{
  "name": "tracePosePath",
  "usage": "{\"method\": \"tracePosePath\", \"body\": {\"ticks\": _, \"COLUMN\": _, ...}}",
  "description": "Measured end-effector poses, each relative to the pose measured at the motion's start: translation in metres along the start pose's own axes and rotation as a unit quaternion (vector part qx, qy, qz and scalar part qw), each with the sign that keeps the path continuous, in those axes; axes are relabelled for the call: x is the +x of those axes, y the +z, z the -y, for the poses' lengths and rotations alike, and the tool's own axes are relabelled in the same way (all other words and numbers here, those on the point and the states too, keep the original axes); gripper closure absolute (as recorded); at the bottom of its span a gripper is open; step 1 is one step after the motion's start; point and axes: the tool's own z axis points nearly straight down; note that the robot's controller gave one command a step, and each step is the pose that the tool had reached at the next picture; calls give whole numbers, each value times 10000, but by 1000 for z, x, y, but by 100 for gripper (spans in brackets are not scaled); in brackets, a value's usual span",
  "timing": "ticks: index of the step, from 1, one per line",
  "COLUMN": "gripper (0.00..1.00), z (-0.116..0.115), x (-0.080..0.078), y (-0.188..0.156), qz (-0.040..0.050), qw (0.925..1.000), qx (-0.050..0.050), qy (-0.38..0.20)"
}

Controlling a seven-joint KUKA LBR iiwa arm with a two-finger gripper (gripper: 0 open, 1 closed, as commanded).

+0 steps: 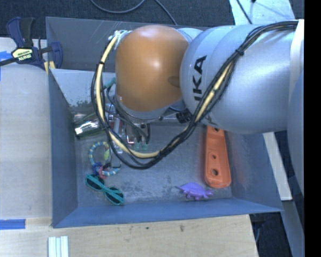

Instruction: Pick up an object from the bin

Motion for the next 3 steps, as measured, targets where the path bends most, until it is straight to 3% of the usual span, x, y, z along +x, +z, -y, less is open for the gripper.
{"method": "tracePosePath", "body": {"ticks": 1, "gripper": 0, "z": 14, "x": 3, "y": 44, "qz": 16, "qw": 10000, "qx": -12, "qy": -46}}
{"method": "tracePosePath", "body": {"ticks": 2, "gripper": 0, "z": 25, "x": 4, "y": 79, "qz": -35, "qw": 9992, "qx": 12, "qy": -399}}
{"method": "tracePosePath", "body": {"ticks": 3, "gripper": 0, "z": 25, "x": -2, "y": 98, "qz": 26, "qw": 9984, "qx": -10, "qy": -564}}
